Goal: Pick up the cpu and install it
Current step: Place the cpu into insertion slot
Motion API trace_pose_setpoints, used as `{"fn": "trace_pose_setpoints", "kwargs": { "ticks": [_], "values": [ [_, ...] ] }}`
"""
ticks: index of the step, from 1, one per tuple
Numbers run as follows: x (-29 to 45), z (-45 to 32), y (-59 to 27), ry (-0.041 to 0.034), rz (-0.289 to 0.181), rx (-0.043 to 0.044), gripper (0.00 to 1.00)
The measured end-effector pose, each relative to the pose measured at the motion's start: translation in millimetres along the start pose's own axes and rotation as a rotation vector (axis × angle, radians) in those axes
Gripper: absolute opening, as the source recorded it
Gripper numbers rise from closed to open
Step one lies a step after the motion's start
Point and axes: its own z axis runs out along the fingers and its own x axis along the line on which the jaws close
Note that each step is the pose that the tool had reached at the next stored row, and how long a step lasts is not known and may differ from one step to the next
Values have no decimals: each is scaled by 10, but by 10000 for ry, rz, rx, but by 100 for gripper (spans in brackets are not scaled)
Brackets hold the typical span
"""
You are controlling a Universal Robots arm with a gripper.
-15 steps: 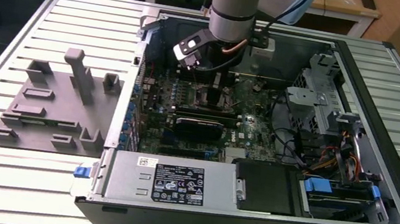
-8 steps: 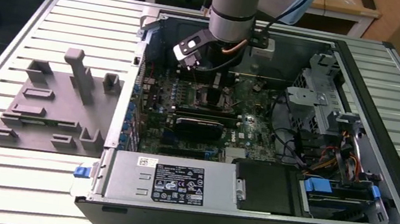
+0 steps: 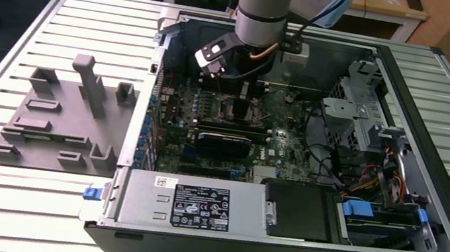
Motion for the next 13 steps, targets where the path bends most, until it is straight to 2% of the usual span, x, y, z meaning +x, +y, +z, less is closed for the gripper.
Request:
{"fn": "trace_pose_setpoints", "kwargs": {
  "ticks": [13],
  "values": [
    [18, 0, -4, -9, 17, 0, 56]
  ]
}}
